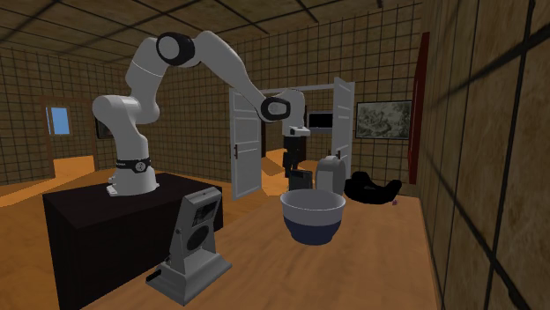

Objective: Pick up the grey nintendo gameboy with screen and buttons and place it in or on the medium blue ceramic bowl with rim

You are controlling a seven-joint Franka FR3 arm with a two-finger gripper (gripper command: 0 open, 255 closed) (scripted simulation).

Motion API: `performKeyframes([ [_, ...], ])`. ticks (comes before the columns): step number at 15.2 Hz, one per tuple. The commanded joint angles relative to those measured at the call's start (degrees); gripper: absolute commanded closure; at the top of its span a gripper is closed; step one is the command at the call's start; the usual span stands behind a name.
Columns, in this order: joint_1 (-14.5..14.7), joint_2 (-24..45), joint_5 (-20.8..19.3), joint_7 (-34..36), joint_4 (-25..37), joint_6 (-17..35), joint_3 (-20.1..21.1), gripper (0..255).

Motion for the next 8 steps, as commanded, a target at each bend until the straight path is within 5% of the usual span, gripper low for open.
performKeyframes([
  [1,0.01,0.07,-0.03,0.01,0.03,0.07,-0.02,0],
  [5,0.01,0.07,-0.03,0.01,0.03,0.07,-0.02,0],
  [6,0.01,0.07,-0.03,0.01,0.03,0.07,-0.02,255],
  [8,0.01,0.07,-0.03,0.01,0.03,0.07,-0.02,255],
])
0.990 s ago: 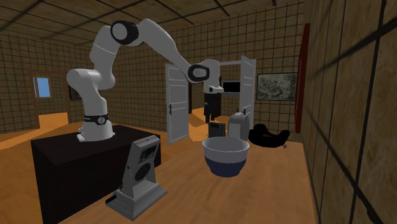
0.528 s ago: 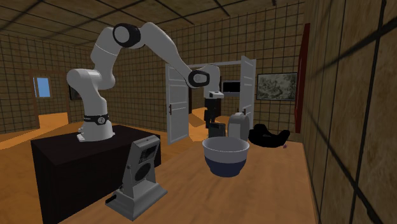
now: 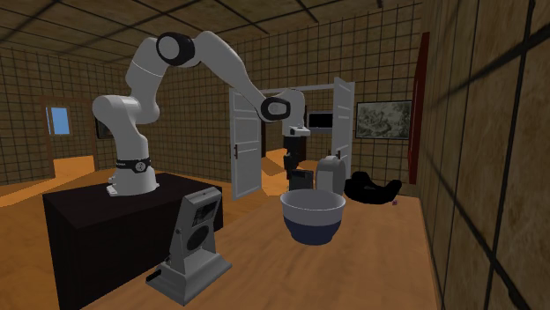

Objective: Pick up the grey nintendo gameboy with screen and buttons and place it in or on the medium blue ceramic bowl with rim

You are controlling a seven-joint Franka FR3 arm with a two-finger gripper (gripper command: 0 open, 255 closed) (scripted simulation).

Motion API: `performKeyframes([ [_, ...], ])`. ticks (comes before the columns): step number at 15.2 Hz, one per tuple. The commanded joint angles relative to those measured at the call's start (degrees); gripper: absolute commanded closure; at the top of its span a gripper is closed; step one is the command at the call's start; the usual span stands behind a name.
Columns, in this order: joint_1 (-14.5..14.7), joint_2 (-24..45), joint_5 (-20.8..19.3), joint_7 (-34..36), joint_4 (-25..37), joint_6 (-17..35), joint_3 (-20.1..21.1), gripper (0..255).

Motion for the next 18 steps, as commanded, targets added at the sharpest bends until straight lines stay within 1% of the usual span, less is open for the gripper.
performKeyframes([
  [1,-0.01,0.02,-0.01,0.0,0.0,0.02,-0.02,255],
  [7,-0.01,0.03,-0.01,0.0,0.01,0.02,-0.02,255],
  [18,-1.03,-5.27,2.18,-1.42,0.77,-5.85,1.5,255],
])
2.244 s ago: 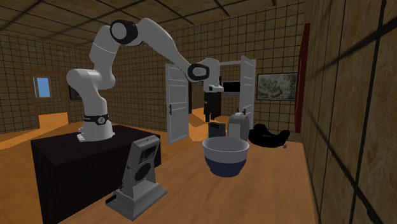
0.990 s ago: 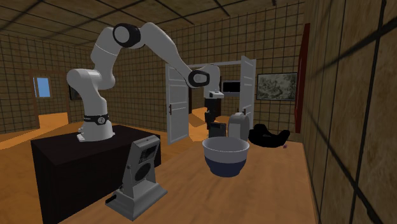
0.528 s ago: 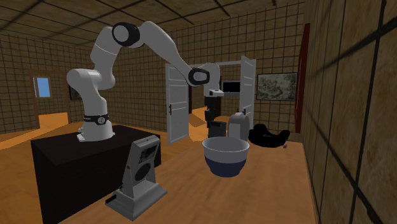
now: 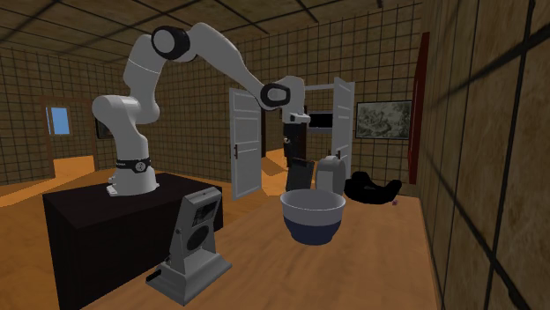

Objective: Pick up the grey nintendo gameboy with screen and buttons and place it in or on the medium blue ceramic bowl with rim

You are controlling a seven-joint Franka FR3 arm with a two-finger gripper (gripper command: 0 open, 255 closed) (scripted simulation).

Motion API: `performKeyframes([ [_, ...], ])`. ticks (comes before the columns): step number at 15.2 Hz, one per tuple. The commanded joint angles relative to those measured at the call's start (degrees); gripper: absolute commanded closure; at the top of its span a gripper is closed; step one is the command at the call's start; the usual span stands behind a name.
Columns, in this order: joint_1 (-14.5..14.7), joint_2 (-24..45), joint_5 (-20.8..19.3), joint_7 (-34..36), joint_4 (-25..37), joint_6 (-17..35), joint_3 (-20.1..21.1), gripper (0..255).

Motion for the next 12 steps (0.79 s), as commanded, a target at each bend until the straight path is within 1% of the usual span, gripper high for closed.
performKeyframes([
  [1,-0.23,-0.97,0.43,-0.37,0.38,-1.27,0.25,255],
  [12,-0.88,-5.21,2.39,-1.68,2.89,-7.79,1.33,255],
])
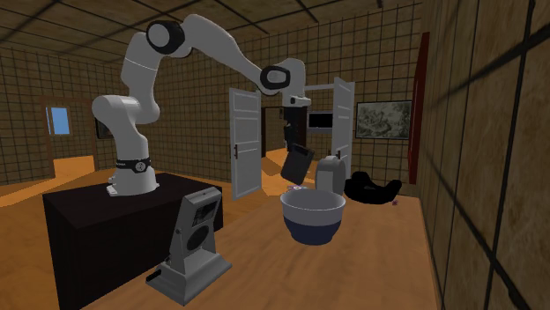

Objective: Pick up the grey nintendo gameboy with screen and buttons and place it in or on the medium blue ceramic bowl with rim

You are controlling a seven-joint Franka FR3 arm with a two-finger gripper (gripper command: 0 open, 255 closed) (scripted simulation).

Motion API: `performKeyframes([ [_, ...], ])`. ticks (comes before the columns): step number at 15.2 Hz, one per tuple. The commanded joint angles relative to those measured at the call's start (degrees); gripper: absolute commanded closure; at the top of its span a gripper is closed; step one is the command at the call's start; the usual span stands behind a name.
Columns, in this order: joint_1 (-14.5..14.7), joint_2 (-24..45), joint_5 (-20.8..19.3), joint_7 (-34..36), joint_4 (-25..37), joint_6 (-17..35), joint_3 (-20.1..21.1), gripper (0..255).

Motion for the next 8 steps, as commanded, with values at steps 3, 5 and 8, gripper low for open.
performKeyframes([
  [3,-0.22,-1.4,0.67,-0.51,1.27,-2.56,0.31,255],
  [5,-0.28,-2.0,0.96,-0.71,2.0,-3.84,0.45,255],
  [8,-0.35,-2.81,1.36,-1.0,3.19,-5.78,0.63,255],
])
